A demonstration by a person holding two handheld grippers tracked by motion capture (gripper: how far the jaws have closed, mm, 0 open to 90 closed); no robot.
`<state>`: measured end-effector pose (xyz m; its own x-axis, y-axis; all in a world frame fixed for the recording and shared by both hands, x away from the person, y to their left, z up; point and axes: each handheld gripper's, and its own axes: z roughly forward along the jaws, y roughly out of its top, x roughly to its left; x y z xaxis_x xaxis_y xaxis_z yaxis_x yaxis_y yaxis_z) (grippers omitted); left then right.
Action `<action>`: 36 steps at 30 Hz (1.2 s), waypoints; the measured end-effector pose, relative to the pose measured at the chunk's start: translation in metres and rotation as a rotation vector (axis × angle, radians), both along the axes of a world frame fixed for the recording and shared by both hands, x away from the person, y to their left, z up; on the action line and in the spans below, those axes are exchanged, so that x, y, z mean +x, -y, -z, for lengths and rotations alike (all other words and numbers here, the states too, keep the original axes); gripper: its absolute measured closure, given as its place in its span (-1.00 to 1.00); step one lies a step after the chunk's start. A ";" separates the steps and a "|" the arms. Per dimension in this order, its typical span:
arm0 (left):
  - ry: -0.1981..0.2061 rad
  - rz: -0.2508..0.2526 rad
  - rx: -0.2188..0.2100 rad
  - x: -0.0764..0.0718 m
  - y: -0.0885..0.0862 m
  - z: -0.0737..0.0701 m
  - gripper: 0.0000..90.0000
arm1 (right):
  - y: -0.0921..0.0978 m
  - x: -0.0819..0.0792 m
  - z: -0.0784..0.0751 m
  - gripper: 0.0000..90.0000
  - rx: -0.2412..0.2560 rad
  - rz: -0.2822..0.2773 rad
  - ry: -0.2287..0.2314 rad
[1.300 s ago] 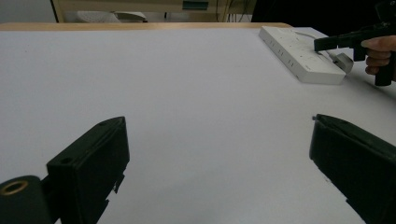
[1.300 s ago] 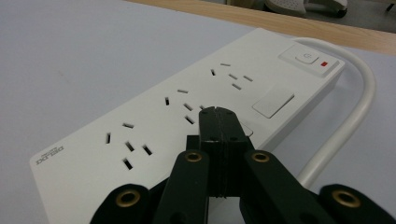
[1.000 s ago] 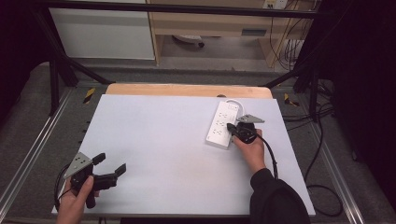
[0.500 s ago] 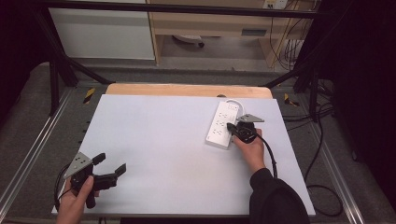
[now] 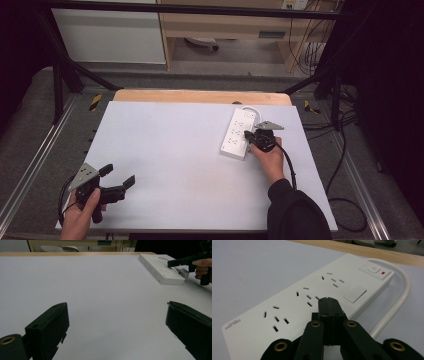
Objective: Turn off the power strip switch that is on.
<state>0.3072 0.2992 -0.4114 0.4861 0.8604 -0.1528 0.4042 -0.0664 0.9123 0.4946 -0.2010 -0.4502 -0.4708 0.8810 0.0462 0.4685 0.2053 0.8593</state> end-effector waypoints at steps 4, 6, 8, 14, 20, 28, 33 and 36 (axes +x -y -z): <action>0.001 -0.002 -0.003 0.000 0.000 0.000 -0.89 | 0.001 -0.001 -0.001 1.00 -0.003 -0.002 -0.004; 0.001 -0.002 -0.002 0.000 0.000 0.000 -0.89 | 0.001 -0.002 -0.001 1.00 -0.001 -0.005 0.001; 0.002 -0.001 -0.001 0.000 0.000 0.000 -0.89 | 0.002 -0.002 -0.002 1.00 0.006 -0.004 0.002; 0.003 -0.002 0.002 0.000 0.000 0.000 -0.89 | 0.000 -0.006 -0.006 1.00 0.015 -0.012 0.020; 0.003 0.000 0.005 0.000 0.000 0.000 -0.89 | 0.001 -0.011 -0.012 0.98 0.029 -0.006 0.050; -0.001 -0.005 0.006 0.000 0.000 0.001 -0.89 | 0.000 -0.025 -0.028 0.69 0.031 -0.014 0.121; -0.003 -0.005 0.008 0.000 0.000 0.001 -0.89 | -0.001 -0.032 -0.034 0.07 0.044 -0.007 0.120; 0.000 -0.003 0.004 0.000 0.000 0.001 -0.89 | -0.002 -0.036 -0.039 -0.29 0.067 0.002 0.091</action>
<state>0.3073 0.2991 -0.4120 0.4836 0.8624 -0.1497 0.4048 -0.0687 0.9118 0.4586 -0.1986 -0.4110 -0.4742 0.8783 0.0616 0.3878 0.1456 0.9102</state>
